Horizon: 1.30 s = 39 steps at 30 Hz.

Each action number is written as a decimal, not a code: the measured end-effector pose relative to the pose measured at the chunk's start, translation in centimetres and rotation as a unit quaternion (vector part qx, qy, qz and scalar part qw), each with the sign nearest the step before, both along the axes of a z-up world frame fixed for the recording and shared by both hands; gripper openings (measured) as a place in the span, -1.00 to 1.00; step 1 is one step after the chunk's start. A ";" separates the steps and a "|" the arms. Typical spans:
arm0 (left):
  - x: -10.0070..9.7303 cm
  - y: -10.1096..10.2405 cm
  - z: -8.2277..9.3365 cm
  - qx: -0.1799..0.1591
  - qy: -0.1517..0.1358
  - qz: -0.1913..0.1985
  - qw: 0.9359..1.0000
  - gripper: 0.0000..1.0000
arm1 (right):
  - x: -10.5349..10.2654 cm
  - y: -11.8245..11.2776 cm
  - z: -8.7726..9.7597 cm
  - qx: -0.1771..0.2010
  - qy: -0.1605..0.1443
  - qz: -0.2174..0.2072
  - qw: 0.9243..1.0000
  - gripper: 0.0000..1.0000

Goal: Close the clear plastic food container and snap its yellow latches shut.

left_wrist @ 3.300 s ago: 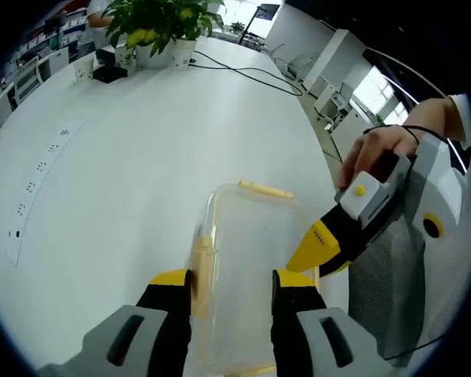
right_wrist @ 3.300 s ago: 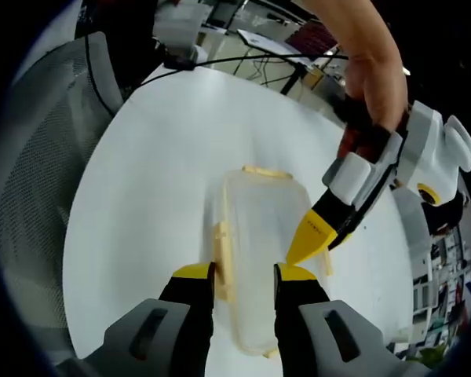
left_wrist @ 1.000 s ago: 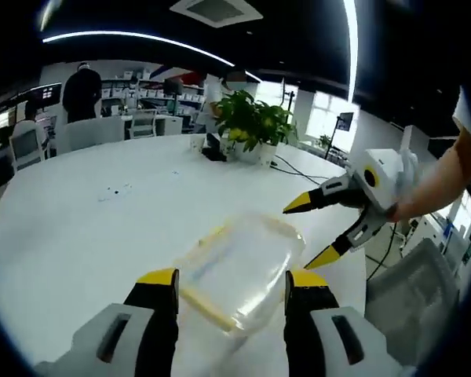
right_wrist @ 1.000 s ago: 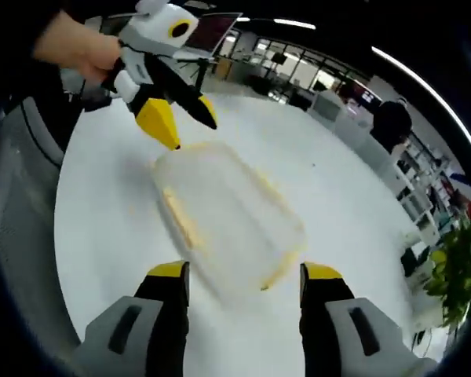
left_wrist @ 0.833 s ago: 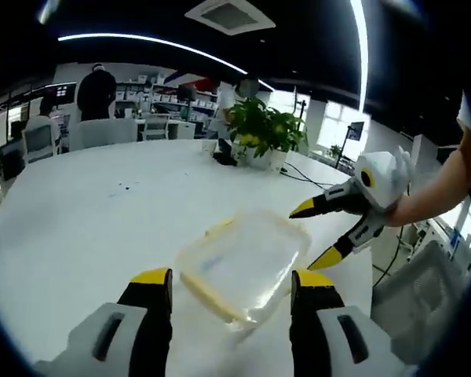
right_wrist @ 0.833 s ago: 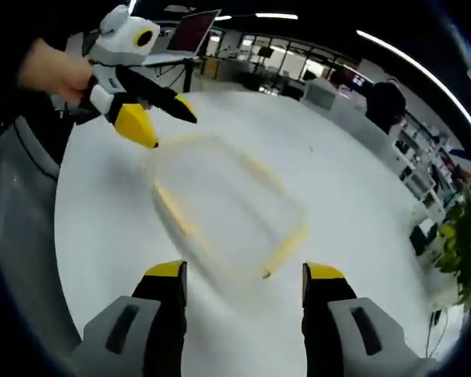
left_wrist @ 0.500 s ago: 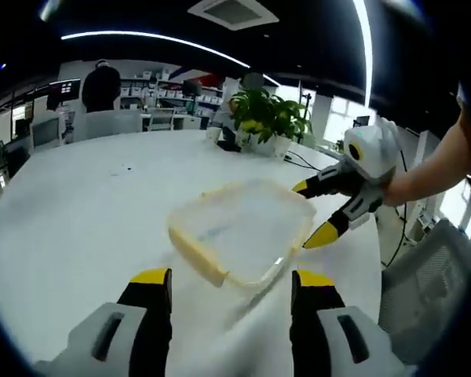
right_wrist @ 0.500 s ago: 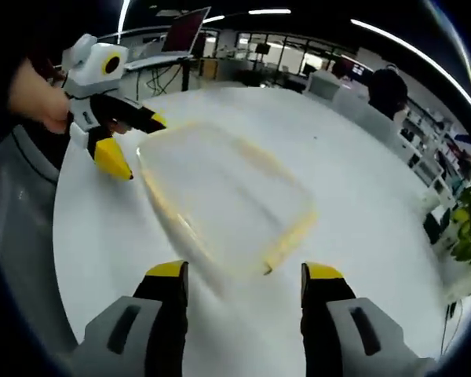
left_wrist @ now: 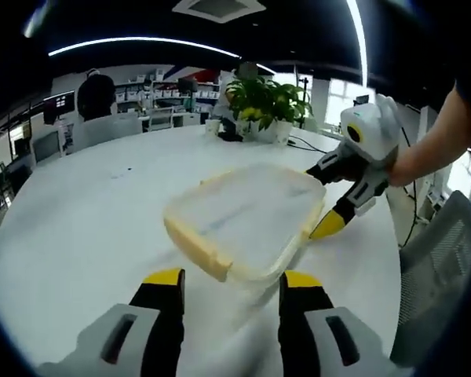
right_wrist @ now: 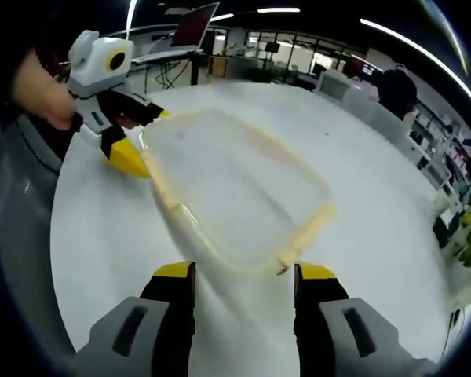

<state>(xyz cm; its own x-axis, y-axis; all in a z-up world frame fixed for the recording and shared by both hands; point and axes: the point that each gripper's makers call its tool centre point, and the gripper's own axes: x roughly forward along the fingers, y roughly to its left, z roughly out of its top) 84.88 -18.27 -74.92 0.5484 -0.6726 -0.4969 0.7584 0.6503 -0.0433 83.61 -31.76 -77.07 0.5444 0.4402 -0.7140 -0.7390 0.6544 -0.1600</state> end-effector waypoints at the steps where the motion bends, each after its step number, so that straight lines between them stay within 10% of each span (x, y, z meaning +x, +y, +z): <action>1: -0.1 -0.1 -0.1 0.002 -0.002 -0.003 1.000 -0.20 | 0.1 0.0 0.1 -0.001 -0.004 0.002 1.000 -0.12; 13: -0.3 0.1 -0.6 0.019 -0.008 0.001 1.000 -0.31 | 0.2 0.9 0.1 -0.015 -0.009 0.002 1.000 -0.21; 39: 1.0 7.8 -0.7 0.031 -0.005 0.057 0.998 -0.38 | 1.6 8.2 0.6 -0.006 -0.020 0.014 1.000 -0.29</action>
<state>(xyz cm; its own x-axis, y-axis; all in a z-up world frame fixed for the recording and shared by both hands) 85.88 -10.49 -75.64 0.6248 -0.5737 -0.5297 0.6795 0.7337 0.0069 85.18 -23.54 -76.48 0.5599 0.4475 -0.6973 -0.7499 0.6317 -0.1967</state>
